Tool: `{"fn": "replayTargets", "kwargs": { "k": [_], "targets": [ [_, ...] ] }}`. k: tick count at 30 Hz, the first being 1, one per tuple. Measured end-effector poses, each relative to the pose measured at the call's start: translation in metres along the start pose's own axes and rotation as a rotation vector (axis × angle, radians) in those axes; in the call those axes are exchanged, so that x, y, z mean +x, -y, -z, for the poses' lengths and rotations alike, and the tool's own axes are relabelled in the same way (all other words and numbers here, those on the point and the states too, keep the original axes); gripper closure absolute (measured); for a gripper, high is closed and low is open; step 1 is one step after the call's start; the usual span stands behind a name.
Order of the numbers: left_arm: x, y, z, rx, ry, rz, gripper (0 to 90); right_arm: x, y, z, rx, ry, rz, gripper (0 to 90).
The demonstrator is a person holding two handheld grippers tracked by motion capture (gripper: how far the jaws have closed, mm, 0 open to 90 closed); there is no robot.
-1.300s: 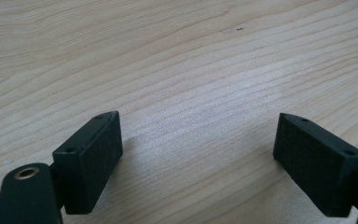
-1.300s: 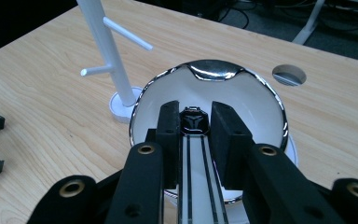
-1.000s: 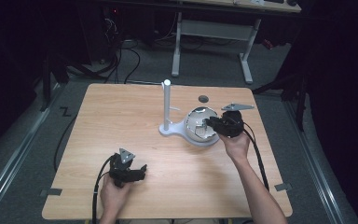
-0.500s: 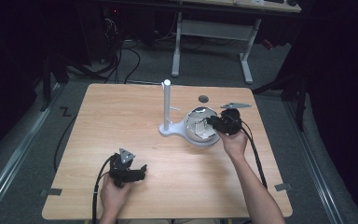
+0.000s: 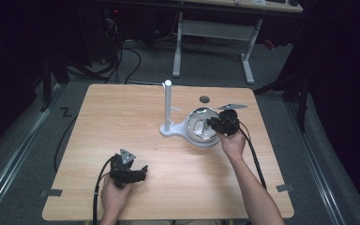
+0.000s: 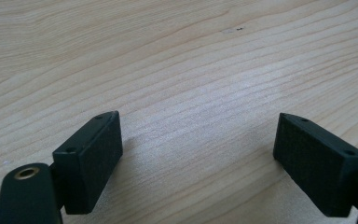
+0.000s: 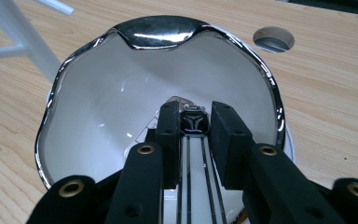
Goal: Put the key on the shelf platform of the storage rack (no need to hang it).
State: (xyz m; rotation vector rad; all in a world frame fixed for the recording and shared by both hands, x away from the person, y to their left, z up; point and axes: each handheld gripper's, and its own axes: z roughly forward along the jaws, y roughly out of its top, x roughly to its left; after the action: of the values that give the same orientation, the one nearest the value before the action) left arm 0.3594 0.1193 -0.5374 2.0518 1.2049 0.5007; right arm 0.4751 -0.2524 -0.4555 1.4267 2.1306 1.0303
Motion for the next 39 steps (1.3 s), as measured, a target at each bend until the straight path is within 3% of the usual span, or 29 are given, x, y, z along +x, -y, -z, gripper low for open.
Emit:
{"fn": "replayTargets", "kwargs": {
  "k": [10,21,31,39],
  "targets": [
    [0.000,0.000,0.000,0.000,0.000,0.000,16.0,0.002,0.002,-0.005,0.012,0.008,0.012,71.9],
    [0.000,0.000,0.000,0.000,0.000,0.000,16.0,0.002,0.001,0.008,-0.014,-0.012,0.023,63.2],
    [0.000,0.000,0.000,0.000,0.000,0.000,16.0,0.003,0.000,0.023,-0.033,0.006,0.045,58.7],
    [0.000,0.000,0.000,0.000,0.000,0.000,16.0,-0.002,0.005,0.035,-0.066,0.006,0.015,57.9]
  ]
}}
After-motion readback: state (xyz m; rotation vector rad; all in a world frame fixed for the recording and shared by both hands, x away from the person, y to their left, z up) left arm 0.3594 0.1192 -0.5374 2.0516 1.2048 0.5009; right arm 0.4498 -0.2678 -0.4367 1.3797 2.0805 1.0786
